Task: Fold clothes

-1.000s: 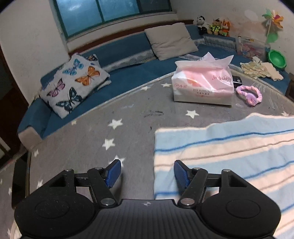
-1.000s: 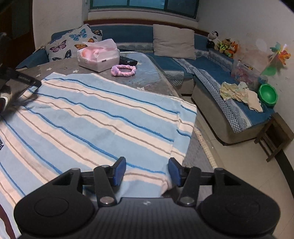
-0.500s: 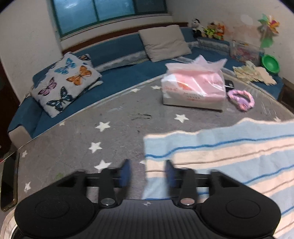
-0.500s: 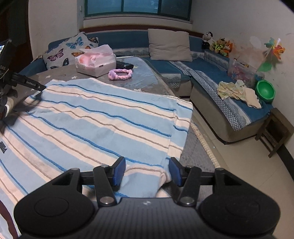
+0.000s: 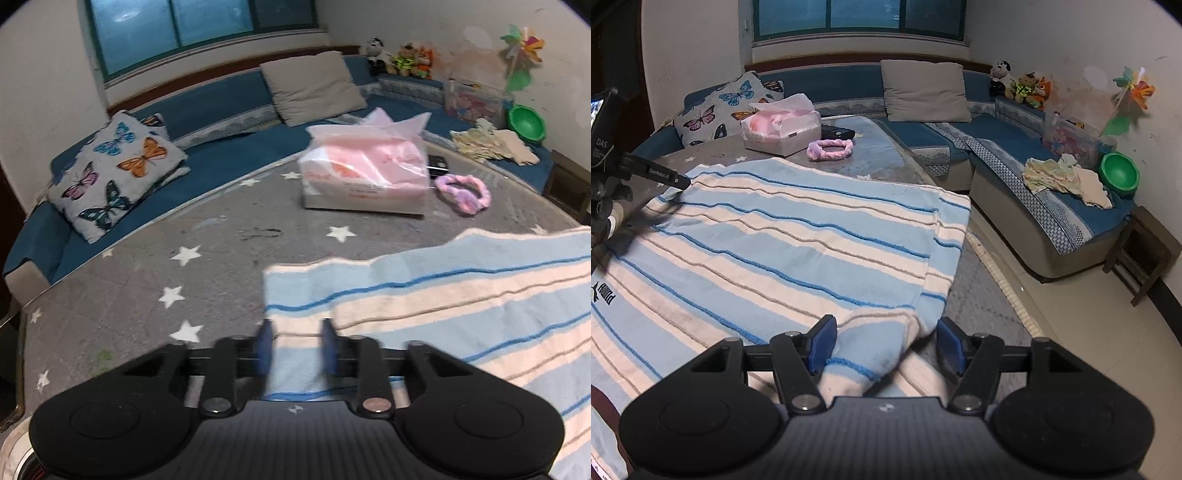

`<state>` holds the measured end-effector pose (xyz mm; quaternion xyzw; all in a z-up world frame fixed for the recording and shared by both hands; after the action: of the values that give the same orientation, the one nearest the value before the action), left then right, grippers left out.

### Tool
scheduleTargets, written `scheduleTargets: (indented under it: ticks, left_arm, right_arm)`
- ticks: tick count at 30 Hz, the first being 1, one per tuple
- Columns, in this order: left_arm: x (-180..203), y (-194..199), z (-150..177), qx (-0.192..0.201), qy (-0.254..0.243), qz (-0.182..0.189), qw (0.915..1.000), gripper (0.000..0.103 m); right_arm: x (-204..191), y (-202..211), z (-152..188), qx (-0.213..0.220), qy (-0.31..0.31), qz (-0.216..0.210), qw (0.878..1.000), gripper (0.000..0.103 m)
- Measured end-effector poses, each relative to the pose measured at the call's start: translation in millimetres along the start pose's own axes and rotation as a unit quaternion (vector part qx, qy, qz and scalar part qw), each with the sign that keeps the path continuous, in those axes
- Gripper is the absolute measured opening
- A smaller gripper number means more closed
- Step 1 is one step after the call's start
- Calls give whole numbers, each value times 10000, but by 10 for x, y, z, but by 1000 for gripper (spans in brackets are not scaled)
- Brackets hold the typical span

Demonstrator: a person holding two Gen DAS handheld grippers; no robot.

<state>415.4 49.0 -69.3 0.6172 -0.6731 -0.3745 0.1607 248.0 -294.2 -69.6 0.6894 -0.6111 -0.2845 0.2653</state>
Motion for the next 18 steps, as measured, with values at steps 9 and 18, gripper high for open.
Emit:
scheduleTargets:
  ticks: [9,18]
  left_arm:
    - [-95,-74,24,-12,-63,-335,9994,4]
    - [-118,17,33,17,148,-224,9996,41]
  right_arm:
    - [46,84,72,47,-191,-27,9998,64]
    - [55,95,85,57,-275,2,9996,66]
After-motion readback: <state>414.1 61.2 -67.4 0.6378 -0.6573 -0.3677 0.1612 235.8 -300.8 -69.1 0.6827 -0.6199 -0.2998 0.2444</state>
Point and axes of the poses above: each gripper's, at about its wrist camera, not at the fingertips, and y roughly against the way its jaws point, x to its right, z to its underside, the point moved 9 cm from there along -y, roughly the way its jaws point, and after that the axes turned 7 degrees about -y, right-handed, at the moved point
